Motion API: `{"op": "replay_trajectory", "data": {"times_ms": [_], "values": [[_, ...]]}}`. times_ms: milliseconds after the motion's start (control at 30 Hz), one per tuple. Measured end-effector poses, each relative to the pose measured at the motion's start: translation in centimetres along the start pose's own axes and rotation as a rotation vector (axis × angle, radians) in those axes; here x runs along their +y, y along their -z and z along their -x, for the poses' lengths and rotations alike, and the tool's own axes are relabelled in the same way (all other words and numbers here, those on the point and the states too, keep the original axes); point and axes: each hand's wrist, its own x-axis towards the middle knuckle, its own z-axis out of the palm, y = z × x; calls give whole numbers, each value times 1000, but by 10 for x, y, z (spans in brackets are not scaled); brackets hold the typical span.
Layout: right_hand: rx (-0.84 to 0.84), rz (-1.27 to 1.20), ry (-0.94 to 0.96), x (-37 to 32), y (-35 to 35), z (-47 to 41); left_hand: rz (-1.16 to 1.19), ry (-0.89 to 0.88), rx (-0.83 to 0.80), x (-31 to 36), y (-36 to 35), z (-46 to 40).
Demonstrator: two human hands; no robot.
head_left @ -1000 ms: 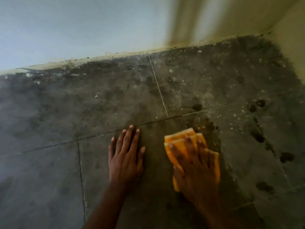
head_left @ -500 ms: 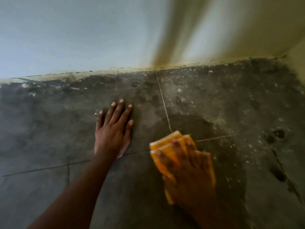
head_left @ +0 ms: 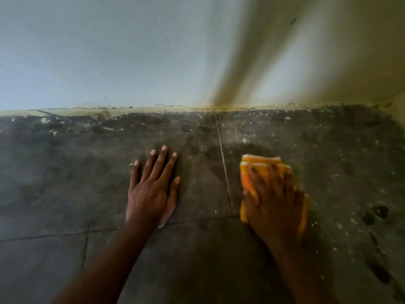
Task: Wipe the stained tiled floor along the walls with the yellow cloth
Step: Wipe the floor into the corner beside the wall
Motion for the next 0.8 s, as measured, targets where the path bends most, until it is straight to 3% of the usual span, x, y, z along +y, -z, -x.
{"op": "replay_trajectory", "data": {"times_ms": [67, 100, 133, 233, 300, 333, 367, 433, 500, 533, 600, 667, 733, 800], "values": [[53, -106, -321, -28, -5, -54, -7, 1, 19, -2, -6, 0], [42, -168, -372, -57, -9, -78, -12, 5, 27, -2, -7, 0], [27, -215, -318, -88, -12, -95, -17, 2, 37, -3, -7, -1], [49, -147, 124, -135, -22, -91, -3, 20, 54, -4, -7, -2], [22, -56, 362, -109, -17, -60, 1, 37, 27, -2, -4, -1], [19, -14, 387, -85, -15, -47, -11, 35, 24, -1, -3, 1], [38, 21, 342, -63, -14, -43, -30, 29, 19, -1, -4, 1], [60, -1, 46, -40, -12, -67, -50, 2, -2, -3, -6, 1], [69, -74, -216, -59, -14, -111, -63, -13, 15, -3, -9, -1], [76, -110, -255, -78, -15, -128, -65, -8, 10, -3, -10, -3], [37, -127, -93, -116, -17, -141, -78, -5, 1, -2, -9, -7], [-30, -75, 241, -127, -20, -126, -70, 4, -23, -4, -6, -7], [-116, -25, 513, -102, -11, -105, -43, 19, -60, -2, 0, -9], [-142, 34, 587, -52, -2, -86, -3, 27, -88, 0, 5, -11]]}}
